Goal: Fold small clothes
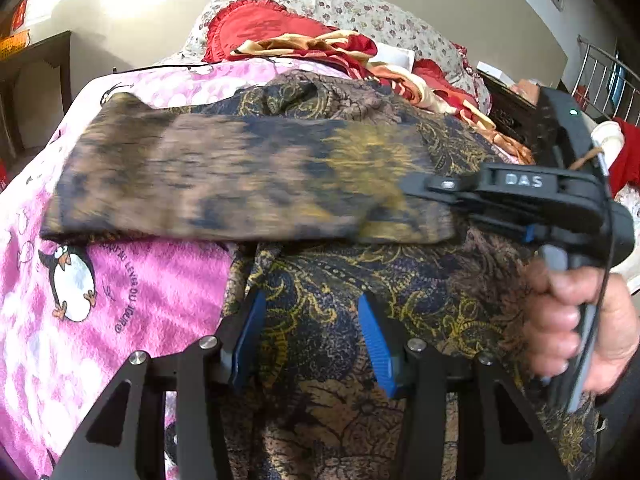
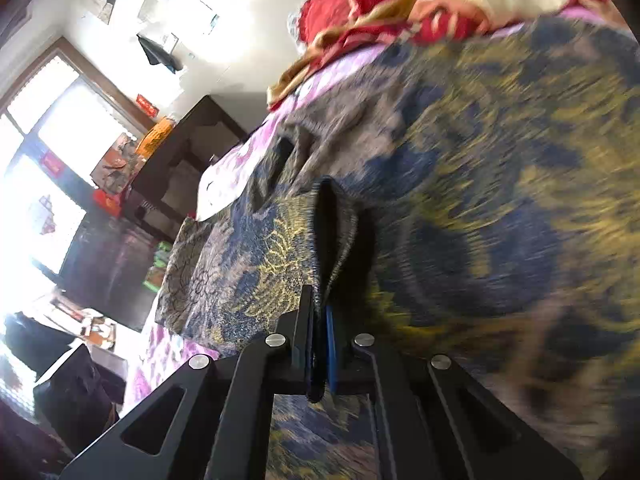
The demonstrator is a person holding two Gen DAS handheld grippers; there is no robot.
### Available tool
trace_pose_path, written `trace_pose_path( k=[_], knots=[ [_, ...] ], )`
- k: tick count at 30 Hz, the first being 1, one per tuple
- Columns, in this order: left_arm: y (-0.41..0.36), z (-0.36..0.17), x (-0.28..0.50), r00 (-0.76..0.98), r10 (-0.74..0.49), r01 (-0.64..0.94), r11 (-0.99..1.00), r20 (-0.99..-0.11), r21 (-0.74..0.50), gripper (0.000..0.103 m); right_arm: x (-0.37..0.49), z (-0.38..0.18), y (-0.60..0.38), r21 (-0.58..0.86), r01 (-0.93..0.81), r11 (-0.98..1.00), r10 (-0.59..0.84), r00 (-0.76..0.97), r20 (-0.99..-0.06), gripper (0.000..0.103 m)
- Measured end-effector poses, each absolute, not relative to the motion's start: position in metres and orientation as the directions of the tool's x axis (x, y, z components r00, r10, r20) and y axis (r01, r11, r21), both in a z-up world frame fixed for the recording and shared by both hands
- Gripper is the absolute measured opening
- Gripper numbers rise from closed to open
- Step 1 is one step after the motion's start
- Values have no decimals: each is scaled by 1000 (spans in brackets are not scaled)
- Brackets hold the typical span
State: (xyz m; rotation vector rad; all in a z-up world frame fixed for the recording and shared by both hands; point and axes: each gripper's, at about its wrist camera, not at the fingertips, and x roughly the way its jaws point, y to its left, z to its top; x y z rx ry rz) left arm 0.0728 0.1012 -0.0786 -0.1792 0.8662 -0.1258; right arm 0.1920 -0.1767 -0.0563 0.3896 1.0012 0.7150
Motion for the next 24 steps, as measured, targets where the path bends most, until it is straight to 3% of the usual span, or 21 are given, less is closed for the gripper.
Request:
trace_pose_path(
  k=[5, 15, 24],
  knots=[
    [98, -79, 74, 640, -163, 37, 983, -751, -182, 51, 193, -52, -238, 491, -272, 828, 561, 415, -716, 9],
    [96, -79, 75, 638, -144, 40, 987, -757, -154, 51, 188, -43, -385, 462, -98, 881, 443, 514, -735, 9],
    [94, -79, 76, 638, -133, 43, 990, -759, -138, 52, 184, -29, -428, 375, -58, 925, 349, 518, -781, 9]
  ],
)
